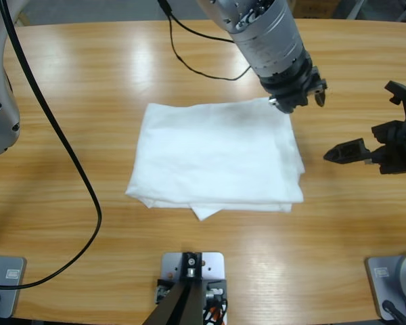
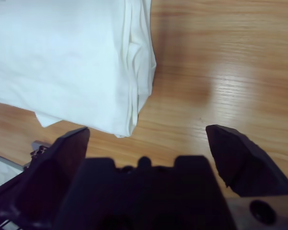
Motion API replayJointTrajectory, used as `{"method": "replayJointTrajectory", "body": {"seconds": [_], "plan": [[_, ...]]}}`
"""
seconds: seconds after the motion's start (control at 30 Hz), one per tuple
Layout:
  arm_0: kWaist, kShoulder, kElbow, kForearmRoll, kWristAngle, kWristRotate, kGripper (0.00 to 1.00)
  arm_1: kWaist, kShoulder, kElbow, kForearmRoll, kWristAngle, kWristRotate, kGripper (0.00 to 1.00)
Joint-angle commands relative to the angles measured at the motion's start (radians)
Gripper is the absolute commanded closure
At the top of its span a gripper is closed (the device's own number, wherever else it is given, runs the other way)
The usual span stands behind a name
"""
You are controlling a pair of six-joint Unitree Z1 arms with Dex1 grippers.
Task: Fold clothes
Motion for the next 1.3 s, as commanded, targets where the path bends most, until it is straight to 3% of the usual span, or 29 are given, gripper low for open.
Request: {"method": "replayJointTrajectory", "body": {"seconds": [0.03,0.1,0.17,0.23,0.3,0.33,0.37,0.4,0.53,0.6,0.63,0.73,0.8,0.83,0.87,0.9,1.13,1.3], "plan": [[0.061,-0.052,-0.605,0.311,0.041,0.21,0.244,-0.005,0.024,0.036,-0.021,-0.002,-0.015,0.0],[0.078,-0.103,-0.604,0.558,0.179,0.354,0.299,-0.006,0.019,0.036,-0.02,-0.002,-0.015,0.0],[0.081,-0.168,-0.516,0.604,0.232,0.476,0.283,-0.005,0.017,0.036,-0.019,-0.001,-0.016,0.0],[0.081,-0.215,-0.43,0.604,0.291,0.495,0.243,-0.005,0.021,0.035,-0.019,-0.002,-0.017,0.025],[0.087,-0.232,-0.374,0.604,0.336,0.495,0.248,-0.005,0.03,0.028,-0.022,-0.002,-0.027,0.346],[0.087,-0.238,-0.344,0.604,0.343,0.501,0.297,-0.005,0.032,0.019,-0.022,0.002,-0.027,0.468],[0.085,-0.253,-0.297,0.603,0.346,0.508,0.437,-0.005,0.033,0.005,-0.021,0.023,-0.011,0.694],[0.078,-0.282,-0.228,0.602,0.36,0.508,0.532,-0.005,0.036,-0.007,-0.018,0.044,-0.003,0.805],[0.049,-0.415,0.063,0.586,0.423,0.51,0.553,-0.005,0.073,-0.041,-0.023,0.089,-0.014,0.812],[0.049,-0.525,0.317,0.469,0.436,0.49,0.552,-0.005,0.096,-0.049,-0.024,0.086,-0.018,0.789],[0.051,-0.601,0.489,0.366,0.439,0.465,0.548,-0.005,0.099,-0.053,-0.024,0.082,-0.018,0.744],[0.05,-0.759,0.889,0.115,0.435,0.416,0.522,-0.005,0.104,-0.062,-0.026,0.073,-0.018,0.428],[0.035,-0.806,1.033,0.009,0.433,0.387,0.441,-0.005,0.117,-0.068,-0.03,0.075,-0.022,0.407],[0.031,-0.818,1.082,-0.034,0.432,0.38,0.419,-0.004,0.127,-0.078,-0.027,0.082,-0.035,0.533],[0.027,-0.826,1.136,-0.088,0.431,0.375,0.418,-0.001,0.142,-0.096,-0.015,0.087,-0.059,0.88],[0.027,-0.828,1.179,-0.137,0.426,0.372,0.419,0.002,0.157,-0.112,-0.007,0.09,-0.081,1.0],[0.008,-0.812,1.437,-0.48,0.334,0.345,0.483,0.013,0.301,-0.236,0.017,0.133,-0.149,1.0],[0.001,-0.806,1.492,-0.538,0.317,0.34,0.501,0.022,0.46,-0.351,0.009,0.159,-0.164,1.0]]}}
